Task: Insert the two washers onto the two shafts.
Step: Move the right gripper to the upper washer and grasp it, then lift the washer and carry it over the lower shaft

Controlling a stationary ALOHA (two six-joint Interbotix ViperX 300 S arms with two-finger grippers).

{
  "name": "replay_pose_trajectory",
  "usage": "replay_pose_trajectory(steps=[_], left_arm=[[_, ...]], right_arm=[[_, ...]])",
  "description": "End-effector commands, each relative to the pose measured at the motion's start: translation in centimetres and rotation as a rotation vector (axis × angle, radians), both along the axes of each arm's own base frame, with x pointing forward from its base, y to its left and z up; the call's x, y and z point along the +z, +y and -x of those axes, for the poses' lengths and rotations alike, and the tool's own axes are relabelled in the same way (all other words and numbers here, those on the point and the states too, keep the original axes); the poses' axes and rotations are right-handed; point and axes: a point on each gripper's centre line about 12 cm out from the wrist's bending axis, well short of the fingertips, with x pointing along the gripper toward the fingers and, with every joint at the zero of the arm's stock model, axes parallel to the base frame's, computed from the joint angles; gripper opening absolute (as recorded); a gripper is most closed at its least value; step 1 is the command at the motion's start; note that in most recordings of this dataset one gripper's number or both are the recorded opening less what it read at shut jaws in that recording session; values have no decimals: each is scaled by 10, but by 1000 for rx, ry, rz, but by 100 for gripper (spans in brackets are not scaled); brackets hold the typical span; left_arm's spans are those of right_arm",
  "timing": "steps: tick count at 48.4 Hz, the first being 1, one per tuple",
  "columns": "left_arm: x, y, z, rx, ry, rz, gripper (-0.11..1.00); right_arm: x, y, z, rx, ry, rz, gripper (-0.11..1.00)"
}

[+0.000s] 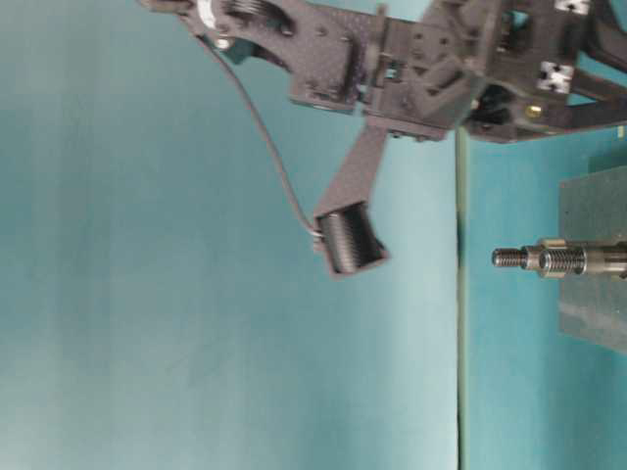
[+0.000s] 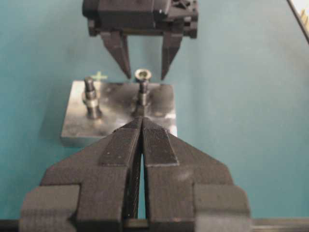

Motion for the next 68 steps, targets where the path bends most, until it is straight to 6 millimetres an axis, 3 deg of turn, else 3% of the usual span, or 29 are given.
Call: replay_pose_trajectory(steps=[1, 9, 15, 27, 46, 54, 68], left_arm=[[5, 0, -2, 1, -12, -3, 0], [5, 1, -2, 3, -14, -3, 0], [5, 1, -2, 3, -14, -3, 0], [5, 1, -2, 3, -12, -3, 0], [5, 1, -2, 3, -14, -3, 0], [6, 1, -2, 3, -15, -3, 0], [7, 1, -2, 3, -18, -3, 0]], right_arm=[[5, 1, -3, -8, -20, -2, 76], [2, 0, -1, -6, -10, 2, 74], [3, -2, 0, -12, -5, 2, 66], [8, -3, -2, -13, -21, 3, 33], [62, -13, -3, -20, -23, -11, 33], [88, -14, -18, -9, -64, -10, 33], [112, -12, -45, 14, -116, -6, 33]])
